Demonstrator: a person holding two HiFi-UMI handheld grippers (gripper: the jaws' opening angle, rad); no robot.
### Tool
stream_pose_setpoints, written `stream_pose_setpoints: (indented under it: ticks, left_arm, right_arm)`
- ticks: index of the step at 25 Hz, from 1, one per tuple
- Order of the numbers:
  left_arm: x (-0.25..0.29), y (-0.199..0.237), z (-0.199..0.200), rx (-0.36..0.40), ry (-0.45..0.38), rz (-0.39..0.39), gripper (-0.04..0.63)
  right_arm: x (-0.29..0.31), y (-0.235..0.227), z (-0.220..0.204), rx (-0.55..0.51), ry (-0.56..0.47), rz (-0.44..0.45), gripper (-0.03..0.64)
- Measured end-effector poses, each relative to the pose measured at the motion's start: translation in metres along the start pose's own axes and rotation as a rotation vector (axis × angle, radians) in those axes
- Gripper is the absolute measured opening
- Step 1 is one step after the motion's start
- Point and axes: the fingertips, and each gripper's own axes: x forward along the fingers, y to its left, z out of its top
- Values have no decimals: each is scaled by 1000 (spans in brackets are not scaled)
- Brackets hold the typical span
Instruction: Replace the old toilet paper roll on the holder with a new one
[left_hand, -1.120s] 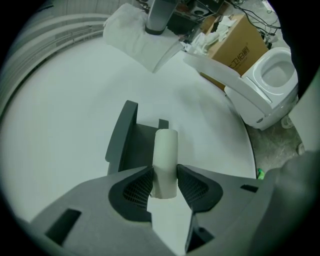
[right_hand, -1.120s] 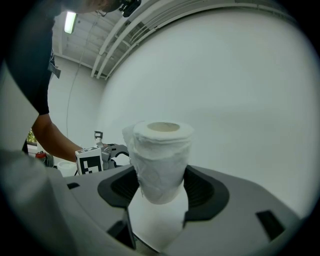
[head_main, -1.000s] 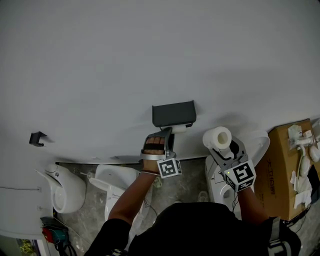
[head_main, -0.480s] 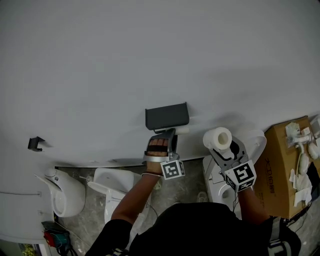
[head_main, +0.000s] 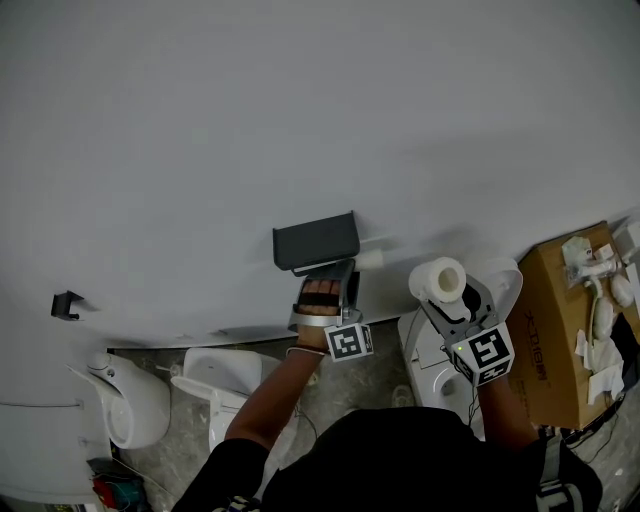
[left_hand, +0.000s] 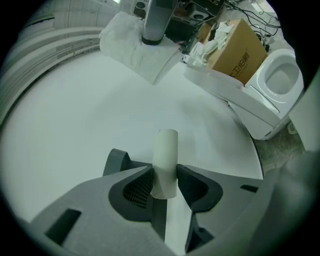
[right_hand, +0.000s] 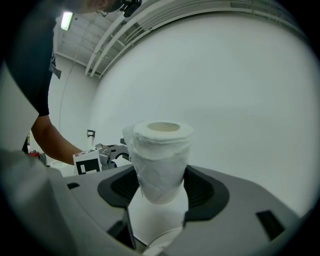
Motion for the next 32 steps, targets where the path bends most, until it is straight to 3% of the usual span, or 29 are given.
stream_pose_setpoints:
  ticks: [5,14,19,22,25,29,32]
  left_arm:
    - [1,3,18,-34,-41,-1,155]
    - [-8,19,38,-250,-95,12,152]
    - [-9,22,44,-268,-128,42,152]
    - [-12,27,49,-317,-160,51,152]
    - [-19,36,53,-451,-208,46,152]
    - [-31,49,50,-770,-272,5,150]
    - [-43,60,45,-950,-321,-5,150]
  right_arm:
    - [-7,-8,-4,3,3,-29,268]
    - [-18,-16,-12,3,23,-71,268]
    - [-20,-14,-12,7,21,-82,268]
    - [-19,-13,-12,8,20,-84,268]
    - [-21,-12,-13,11,24,-89,268]
    - [-22,-10,-13,20,21,-94,268]
    - [-19,-7,-11,19,18,-89,268]
